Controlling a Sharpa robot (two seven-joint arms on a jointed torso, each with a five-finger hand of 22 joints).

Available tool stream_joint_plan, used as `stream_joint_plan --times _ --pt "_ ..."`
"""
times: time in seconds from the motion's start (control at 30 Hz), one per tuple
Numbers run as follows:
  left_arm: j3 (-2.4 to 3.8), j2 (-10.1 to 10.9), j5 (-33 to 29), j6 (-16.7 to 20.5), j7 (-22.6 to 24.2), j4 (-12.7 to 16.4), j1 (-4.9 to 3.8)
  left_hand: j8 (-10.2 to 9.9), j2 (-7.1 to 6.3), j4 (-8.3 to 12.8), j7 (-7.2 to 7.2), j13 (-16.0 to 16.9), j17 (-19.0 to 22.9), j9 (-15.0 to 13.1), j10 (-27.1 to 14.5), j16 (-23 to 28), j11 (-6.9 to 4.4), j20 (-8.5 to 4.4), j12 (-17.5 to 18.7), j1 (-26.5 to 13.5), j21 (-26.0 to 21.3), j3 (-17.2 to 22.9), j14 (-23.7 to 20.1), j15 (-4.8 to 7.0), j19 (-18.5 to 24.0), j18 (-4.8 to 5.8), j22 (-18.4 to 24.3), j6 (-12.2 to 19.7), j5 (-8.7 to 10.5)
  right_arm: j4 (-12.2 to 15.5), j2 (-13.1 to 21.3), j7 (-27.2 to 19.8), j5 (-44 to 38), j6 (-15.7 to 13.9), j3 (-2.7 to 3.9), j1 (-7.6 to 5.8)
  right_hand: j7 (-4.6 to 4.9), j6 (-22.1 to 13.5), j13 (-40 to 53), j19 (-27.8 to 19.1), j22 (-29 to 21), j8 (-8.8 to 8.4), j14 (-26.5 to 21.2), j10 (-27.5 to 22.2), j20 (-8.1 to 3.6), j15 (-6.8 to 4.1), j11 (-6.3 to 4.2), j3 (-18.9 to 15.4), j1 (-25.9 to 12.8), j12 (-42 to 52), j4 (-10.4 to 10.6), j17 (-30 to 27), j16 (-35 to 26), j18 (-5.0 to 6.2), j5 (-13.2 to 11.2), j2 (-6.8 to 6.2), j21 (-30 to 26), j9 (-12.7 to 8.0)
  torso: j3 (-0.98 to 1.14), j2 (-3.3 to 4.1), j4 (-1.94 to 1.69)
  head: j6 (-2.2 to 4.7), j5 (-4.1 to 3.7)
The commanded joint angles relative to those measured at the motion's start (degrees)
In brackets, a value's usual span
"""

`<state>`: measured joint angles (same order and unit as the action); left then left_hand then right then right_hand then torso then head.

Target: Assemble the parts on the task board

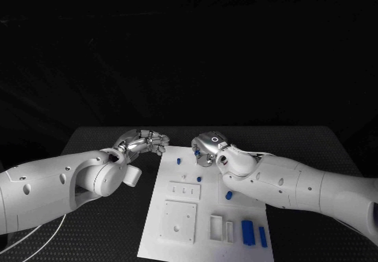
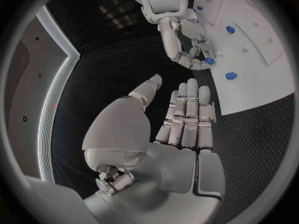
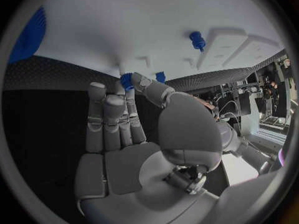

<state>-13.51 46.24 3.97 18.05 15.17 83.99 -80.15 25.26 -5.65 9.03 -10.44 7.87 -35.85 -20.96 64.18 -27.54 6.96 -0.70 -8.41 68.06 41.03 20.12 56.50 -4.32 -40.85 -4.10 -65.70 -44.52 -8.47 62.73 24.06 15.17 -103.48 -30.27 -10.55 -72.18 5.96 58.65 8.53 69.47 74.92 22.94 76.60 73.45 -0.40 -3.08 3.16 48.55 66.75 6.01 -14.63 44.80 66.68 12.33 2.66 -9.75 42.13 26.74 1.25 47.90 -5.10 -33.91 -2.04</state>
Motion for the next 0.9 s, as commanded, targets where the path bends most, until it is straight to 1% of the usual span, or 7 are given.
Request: stream_joint_plan --times 0.03,0.27,0.37,0.5,0.6,0.77,0.9 --pt "0.06 0.0 0.3 -0.3 0.4 0.1 -0.09 -0.4 0.1 0.3 0.16 0.1 -0.1 -0.1 -0.2 0.3 0.2 -0.27 0.2 -0.5 0.4 0.1 0.1 -0.37 0.3 -0.6 0.1 0.4 0.3 -0.2 0.3 1.6 -1.0 2.5 -0.26 0.38 -0.01 0.4 2.1 0.0 1.1 0.18 -0.8 3.5 -0.17 -0.94 -0.74 0.5 0.6 0.1 0.0 -0.1 0.3 2.67 0.1 -0.21 0.2 0.1 -0.01 -0.01 -0.05 0.05 -0.12" --pt "0.05 0.2 0.3 -0.3 0.4 0.0 -0.09 -0.4 0.08 0.5 0.17 0.1 -0.1 -0.1 -0.2 0.4 0.2 -0.27 0.3 -0.7 0.4 0.2 0.1 -0.38 0.3 -0.59 0.1 0.4 0.31 0.3 0.7 1.9 -1.2 2.4 -0.26 0.38 -0.03 0.5 2.2 0.0 1.1 0.17 -0.8 3.6 -0.14 -0.96 -0.75 0.7 0.7 0.1 0.1 -0.1 0.3 2.67 0.1 -0.38 0.3 0.2 -0.04 0.0 -0.08 0.11 -0.2" --pt "0.05 0.2 0.3 -0.3 0.4 0.0 -0.09 -0.4 0.06 0.5 0.15 0.1 -0.2 -0.1 -0.2 0.4 0.2 -0.27 0.3 -0.7 0.4 0.2 0.1 -0.38 0.4 -0.59 0.1 0.5 0.32 0.0 0.6 1.8 -1.2 2.4 -0.26 0.38 -0.04 0.5 2.2 0.0 1.1 0.17 -0.8 3.6 -0.13 -0.96 -0.76 0.8 0.7 0.1 0.1 -0.2 0.3 2.66 0.1 -0.44 0.3 0.2 -0.07 0.0 -0.04 0.22 -0.2" --pt "0.05 0.2 0.3 -0.3 0.4 0.1 -0.09 -0.4 0.08 0.6 0.17 0.1 -0.2 -0.1 -0.2 0.4 0.19 -0.27 0.3 -0.8 0.5 0.3 0.1 -0.38 0.4 -0.59 0.1 0.5 0.31 -0.1 0.7 1.7 -1.2 2.5 -0.26 0.38 -0.05 0.5 2.3 0.0 1.1 0.16 -0.8 3.6 -0.11 -0.97 -0.76 0.8 0.7 0.1 0.1 -0.2 0.4 2.67 0.1 -0.48 0.3 0.2 -0.06 0.01 -0.06 0.32 -0.35" --pt "0.05 0.2 0.3 -0.3 0.3 0.0 -0.09 -0.4 0.09 0.6 0.17 0.1 -0.2 -0.2 -0.2 0.4 0.19 -0.27 0.4 -0.8 0.5 0.3 0.1 -0.38 0.4 -0.59 0.1 0.5 0.31 0.0 0.7 1.3 -1.0 2.5 -0.26 0.39 -0.05 0.5 2.3 0.0 1.1 0.16 -0.8 3.6 -0.11 -0.97 -0.76 0.8 0.7 0.1 0.2 -0.2 0.4 2.67 0.1 -0.5 0.3 0.2 -0.06 0.03 -0.08 0.27 -0.26" --pt "0.05 0.2 0.3 -0.3 0.3 0.0 -0.09 -0.4 0.08 0.7 0.16 0.1 -0.2 -0.2 -0.2 0.5 0.2 -0.26 0.4 -0.9 0.5 0.4 0.2 -0.38 0.4 -0.59 0.2 0.5 0.31 -0.2 0.6 1.6 -1.1 2.5 -0.26 0.41 -0.05 0.5 2.3 0.0 1.1 0.15 -0.8 3.6 -0.11 -0.97 -0.76 0.9 0.7 0.1 0.2 -0.2 0.4 2.67 0.1 -0.51 0.3 0.2 0.02 0.0 -0.06 0.32 -0.12" --pt "0.05 0.3 0.3 -0.3 0.3 0.0 -0.09 -0.4 0.08 0.7 0.16 0.1 -0.2 -0.2 -0.2 0.5 0.21 -0.26 0.4 -0.9 0.5 0.4 0.2 -0.38 0.4 -0.59 0.2 0.5 0.31 -0.2 0.7 1.9 -1.2 2.5 -0.26 0.41 -0.05 0.5 2.3 0.0 1.1 0.14 -0.8 3.6 -0.1 -0.97 -0.77 0.9 0.7 0.0 0.2 -0.2 0.4 2.67 0.1 -0.54 0.3 0.2 -0.03 0.01 -0.08 0.38 -0.18"
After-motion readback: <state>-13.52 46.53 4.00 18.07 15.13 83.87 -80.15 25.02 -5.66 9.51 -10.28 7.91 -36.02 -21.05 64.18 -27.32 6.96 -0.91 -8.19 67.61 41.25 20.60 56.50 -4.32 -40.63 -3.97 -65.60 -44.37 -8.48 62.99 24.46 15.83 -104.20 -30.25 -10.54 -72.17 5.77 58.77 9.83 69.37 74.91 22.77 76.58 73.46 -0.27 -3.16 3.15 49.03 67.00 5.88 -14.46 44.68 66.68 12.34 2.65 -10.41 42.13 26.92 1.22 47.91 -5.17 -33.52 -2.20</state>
